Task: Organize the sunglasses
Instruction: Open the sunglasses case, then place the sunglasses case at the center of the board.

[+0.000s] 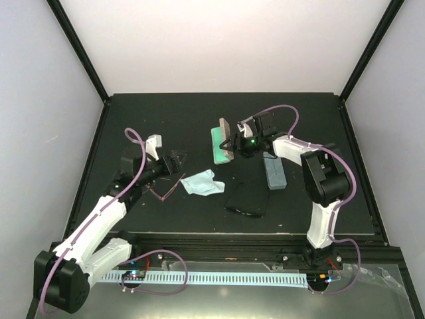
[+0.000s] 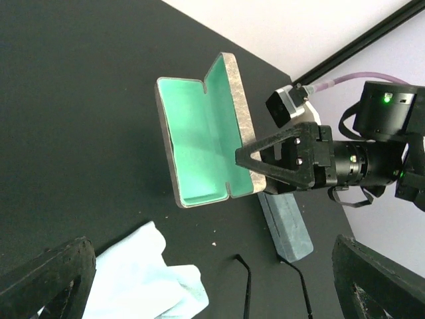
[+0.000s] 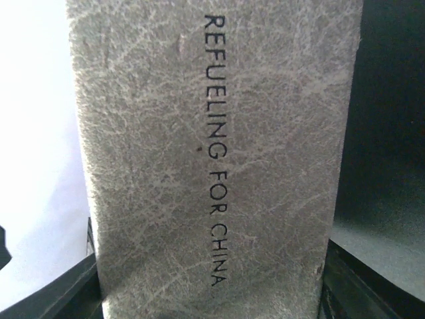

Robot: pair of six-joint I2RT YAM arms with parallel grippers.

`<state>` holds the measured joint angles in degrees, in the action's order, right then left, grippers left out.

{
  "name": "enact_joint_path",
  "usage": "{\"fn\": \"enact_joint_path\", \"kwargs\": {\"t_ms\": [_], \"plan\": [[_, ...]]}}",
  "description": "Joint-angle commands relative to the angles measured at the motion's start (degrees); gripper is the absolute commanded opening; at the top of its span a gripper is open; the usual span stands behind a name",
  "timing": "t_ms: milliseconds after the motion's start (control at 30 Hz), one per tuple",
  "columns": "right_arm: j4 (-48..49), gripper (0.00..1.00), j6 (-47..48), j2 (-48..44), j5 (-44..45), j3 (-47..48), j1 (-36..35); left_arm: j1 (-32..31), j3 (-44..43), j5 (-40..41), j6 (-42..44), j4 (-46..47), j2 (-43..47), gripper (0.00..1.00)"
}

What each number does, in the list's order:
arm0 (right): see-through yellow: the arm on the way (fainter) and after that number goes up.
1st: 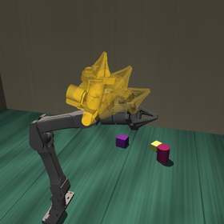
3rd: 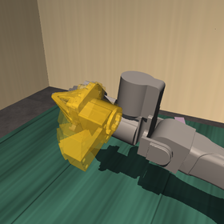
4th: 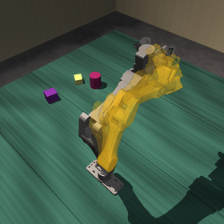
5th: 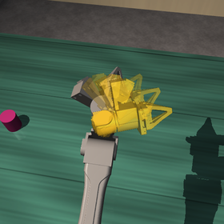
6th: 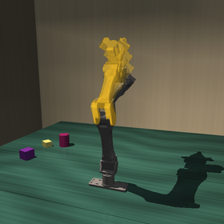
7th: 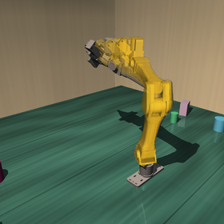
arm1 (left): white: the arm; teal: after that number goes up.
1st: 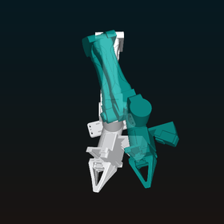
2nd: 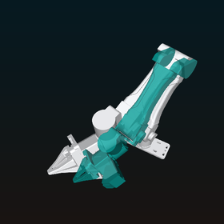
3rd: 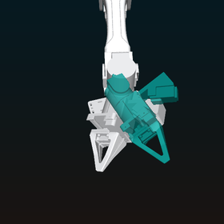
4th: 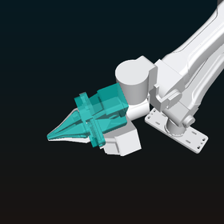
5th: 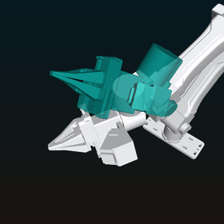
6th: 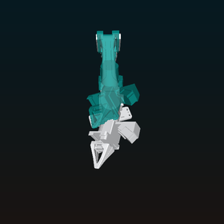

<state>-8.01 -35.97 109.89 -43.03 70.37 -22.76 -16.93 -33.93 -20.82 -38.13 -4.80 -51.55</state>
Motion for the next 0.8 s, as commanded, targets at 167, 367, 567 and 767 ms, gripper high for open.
{"fn": "enact_joint_path", "kwargs": {"t_ms": [167, 367, 567, 767], "plan": [[3.91, 0.80, 2.36, 4.37, -3.47, 3.31, 1.66, 0.23, -0.61, -2.39, 1.31, -0.16, -3.86, 0.97], [-1.38, 0.82, 5.91, 6.66, 0.31, 6.53, 1.70, 0.23, -0.45, -2.61, 1.54, -0.28, -4.62, 0.97], [-3.40, 0.83, 7.78, 4.10, 5.60, 5.66, 1.67, 0.23, -0.26, -2.65, 1.66, -0.18, -5.09, 0.97], [-5.64, 0.83, 11.34, -0.51, 8.96, 4.26, 0.41, 0.23, -0.19, -2.64, 2.33, -0.17, -5.53, 0.97]]}}
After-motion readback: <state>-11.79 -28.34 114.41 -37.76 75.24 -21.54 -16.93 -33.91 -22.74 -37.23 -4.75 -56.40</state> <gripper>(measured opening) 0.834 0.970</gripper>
